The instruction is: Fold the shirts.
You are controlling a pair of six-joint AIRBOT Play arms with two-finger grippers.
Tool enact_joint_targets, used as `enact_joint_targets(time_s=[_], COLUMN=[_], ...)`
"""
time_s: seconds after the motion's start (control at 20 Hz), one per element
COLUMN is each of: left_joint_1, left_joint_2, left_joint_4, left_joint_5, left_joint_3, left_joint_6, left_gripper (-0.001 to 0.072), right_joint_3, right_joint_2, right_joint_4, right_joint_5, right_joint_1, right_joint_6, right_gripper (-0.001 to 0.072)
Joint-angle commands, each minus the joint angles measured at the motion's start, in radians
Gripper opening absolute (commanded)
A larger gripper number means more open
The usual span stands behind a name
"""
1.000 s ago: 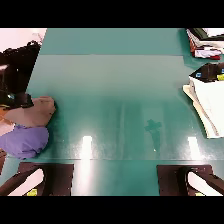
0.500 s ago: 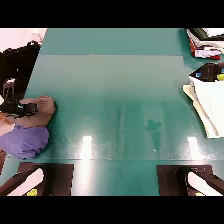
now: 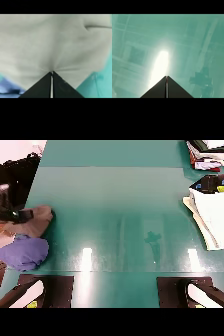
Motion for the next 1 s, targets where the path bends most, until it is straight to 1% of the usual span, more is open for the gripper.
enact_joint_targets(time_s=[0.0,0.1,0.2,0.3,0.45,0.55,0.65,0.8,0.85,0.9,0.95], left_joint_1=[-0.055,-0.141,-0.261,-0.403,-0.605,-0.736,-0.857,-0.999,-1.031,-1.058,-1.075], left_joint_2=[0.079,0.123,0.136,0.135,0.116,0.052,-0.047,-0.22,-0.277,-0.332,-0.376], left_joint_4=[-0.02,-0.02,-0.016,0.011,0.013,0.009,-0.012,-0.151,-0.209,-0.262,-0.28], left_joint_5=[-0.084,-0.161,-0.235,-0.254,-0.216,-0.235,-0.248,-0.219,-0.198,-0.174,-0.153], left_joint_3=[0.209,0.408,0.603,0.738,0.776,0.775,0.774,0.774,0.774,0.774,0.775], left_joint_6=[-0.007,-0.001,0.0,-0.001,-0.01,-0.036,-0.037,-0.027,-0.005,0.027,0.026], left_gripper=[0.0026,0.0025,0.0025,0.0024,0.0023,0.0024,0.0026,0.0029,0.0031,0.0216,0.0444], right_joint_3=[0.047,0.128,0.211,0.283,0.352,0.373,0.376,0.376,0.376,0.375,0.375], right_joint_2=[0.001,0.001,0.001,0.001,0.001,0.001,0.001,0.001,0.001,0.001,0.001], right_joint_4=[0.002,0.002,0.001,0.001,0.001,0.001,0.001,0.001,0.001,0.001,0.001], right_joint_5=[-0.003,-0.027,-0.065,-0.09,-0.111,-0.108,-0.104,-0.086,-0.087,-0.087,-0.087], right_joint_1=[0.0,0.0,0.0,0.0,0.0,0.0,0.0,0.0,0.0,0.0,0.0], right_joint_6=[0.001,0.001,0.001,0.002,0.005,0.005,0.014,0.016,0.016,0.016,0.016], right_gripper=[0.0013,0.0014,0.0014,0.0014,0.0013,0.0013,0.0013,0.0013,0.0014,0.0013,0.0014])
